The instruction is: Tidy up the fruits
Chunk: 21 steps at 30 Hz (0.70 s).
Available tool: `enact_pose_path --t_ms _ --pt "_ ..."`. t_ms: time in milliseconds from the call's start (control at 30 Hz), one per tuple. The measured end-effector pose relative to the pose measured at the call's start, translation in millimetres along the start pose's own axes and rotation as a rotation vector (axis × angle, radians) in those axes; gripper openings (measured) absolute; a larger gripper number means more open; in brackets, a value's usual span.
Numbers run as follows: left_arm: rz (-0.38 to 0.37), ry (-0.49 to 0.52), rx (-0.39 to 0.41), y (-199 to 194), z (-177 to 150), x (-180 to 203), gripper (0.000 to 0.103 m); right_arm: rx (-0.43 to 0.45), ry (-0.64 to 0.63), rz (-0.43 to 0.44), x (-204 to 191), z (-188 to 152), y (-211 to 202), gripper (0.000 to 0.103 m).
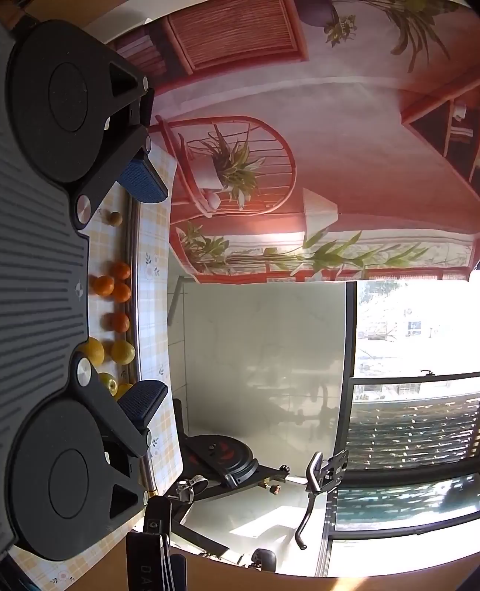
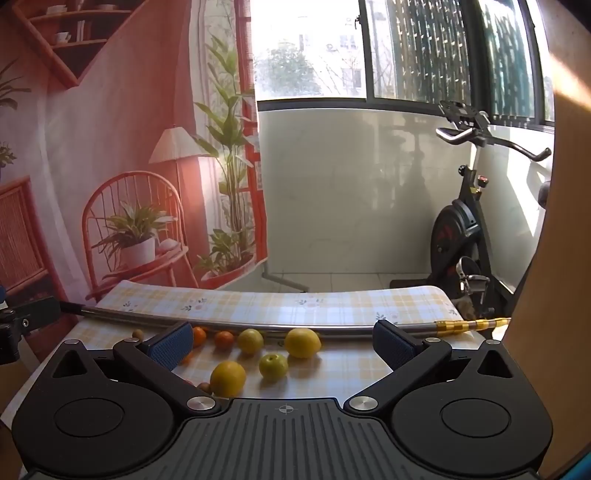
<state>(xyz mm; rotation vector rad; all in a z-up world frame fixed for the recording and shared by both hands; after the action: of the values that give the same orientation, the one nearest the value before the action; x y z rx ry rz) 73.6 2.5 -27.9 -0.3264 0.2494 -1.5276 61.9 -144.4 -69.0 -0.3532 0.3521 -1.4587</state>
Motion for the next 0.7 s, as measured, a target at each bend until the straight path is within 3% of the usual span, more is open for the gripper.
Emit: enact_pose_path --t_ms 700 --pt "0.001 -0.002 -0.005 0.5 -2.1 0.2 0.103 -0.003 0.004 -0.002 -1.9 -3.3 2.6 0.103"
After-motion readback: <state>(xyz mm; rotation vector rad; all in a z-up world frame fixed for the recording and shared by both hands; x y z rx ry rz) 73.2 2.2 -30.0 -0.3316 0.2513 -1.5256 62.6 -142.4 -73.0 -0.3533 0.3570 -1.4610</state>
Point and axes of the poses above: each gripper's, at about its wrist camera, not at the fingertips, and y roughly the way its jaws point, x to its right, z to its top, the point moved 8 cm from there along y, roughly the way its jaws point, and after that the axes turned 6 degrees about -y, right-handed, at the moved point
